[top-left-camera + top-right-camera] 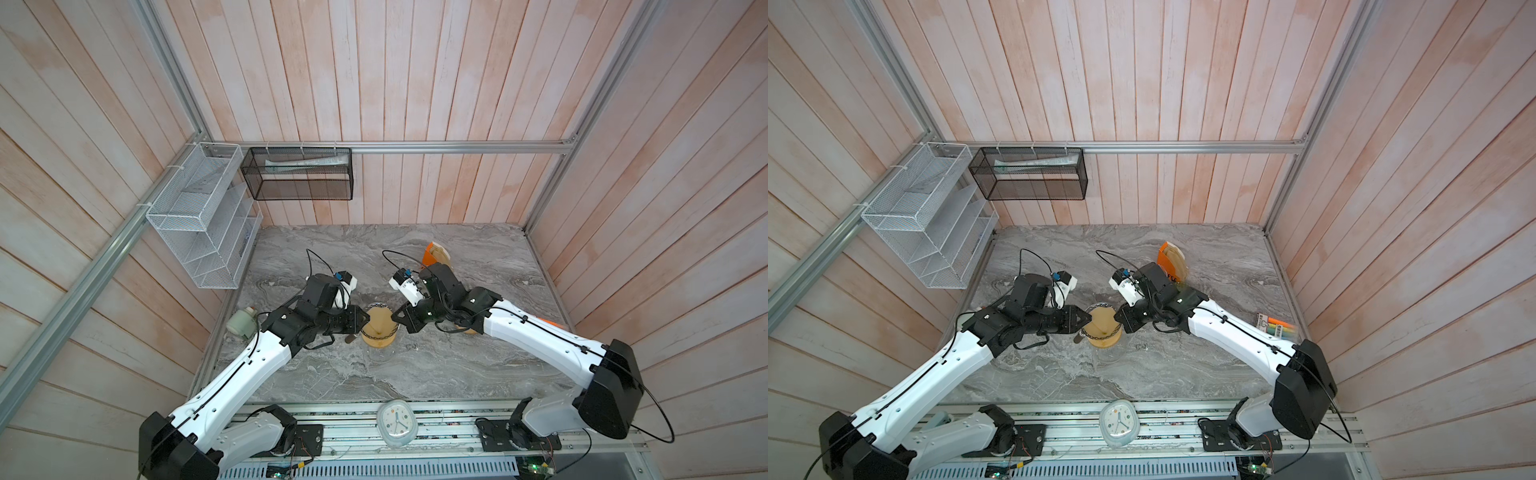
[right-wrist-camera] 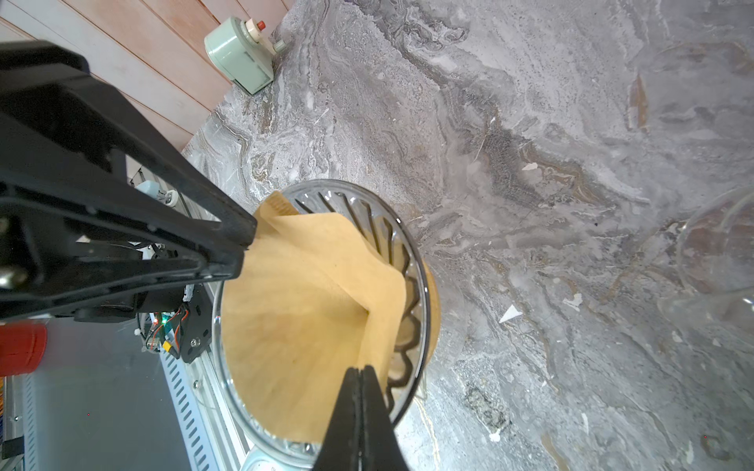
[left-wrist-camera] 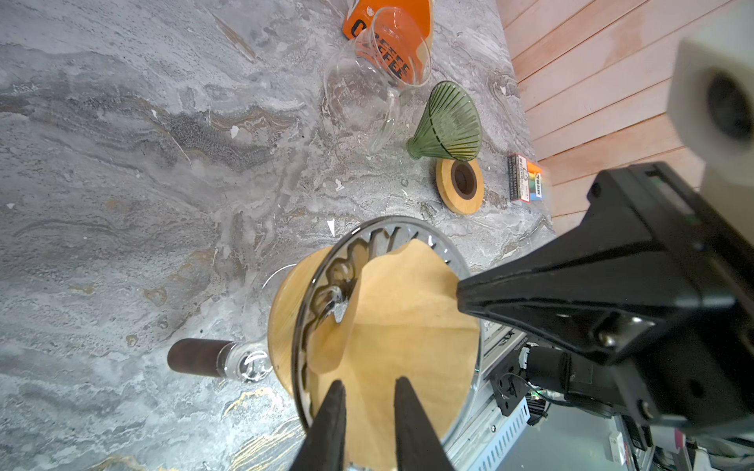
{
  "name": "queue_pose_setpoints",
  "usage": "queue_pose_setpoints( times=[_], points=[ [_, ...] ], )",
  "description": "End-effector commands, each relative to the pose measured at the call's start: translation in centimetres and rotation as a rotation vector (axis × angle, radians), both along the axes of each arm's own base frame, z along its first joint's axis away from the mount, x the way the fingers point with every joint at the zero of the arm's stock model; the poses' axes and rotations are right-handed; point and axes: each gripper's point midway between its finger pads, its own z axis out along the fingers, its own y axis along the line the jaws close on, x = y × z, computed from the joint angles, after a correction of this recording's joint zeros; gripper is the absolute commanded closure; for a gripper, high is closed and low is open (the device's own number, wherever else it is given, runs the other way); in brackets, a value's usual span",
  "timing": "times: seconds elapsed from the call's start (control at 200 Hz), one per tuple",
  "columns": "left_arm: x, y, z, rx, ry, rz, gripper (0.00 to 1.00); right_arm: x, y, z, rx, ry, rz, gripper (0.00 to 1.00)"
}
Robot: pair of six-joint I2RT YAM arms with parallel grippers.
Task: Place the coffee filter in the dripper
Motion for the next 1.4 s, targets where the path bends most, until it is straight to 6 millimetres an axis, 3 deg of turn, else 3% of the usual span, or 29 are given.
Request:
queue_pose_setpoints(
  times=[0.0,0.395,0.745,1.165,1.391],
  points=[
    [0.1,-0.3,-0.4,0.003,-0.005,-0.016,0.75,0.0,0.2,-0.7,-0.019,0.017,-0.001,0.95],
    [0.3,-0.2,-0.5,0.023,-0.012,-0.016,0.75,0.1,0.7,-1.1,-0.056,0.012,0.007,0.95],
    [0.6,0.0,0.0,0.032,-0.035,-0.009,0.75,0.4,1.0,-0.3,-0.044,0.001,0.005,0.95],
    [1.2,-0.1,2.9,0.012,-0.1,0.0,0.75,0.8,1.3,3.3,0.013,-0.055,-0.007,0.96],
    [1.4,0.0,3.6,0.01,-0.116,0.005,0.75,1.0,1.0,3.5,0.009,-0.068,-0.018,0.96]
  ],
)
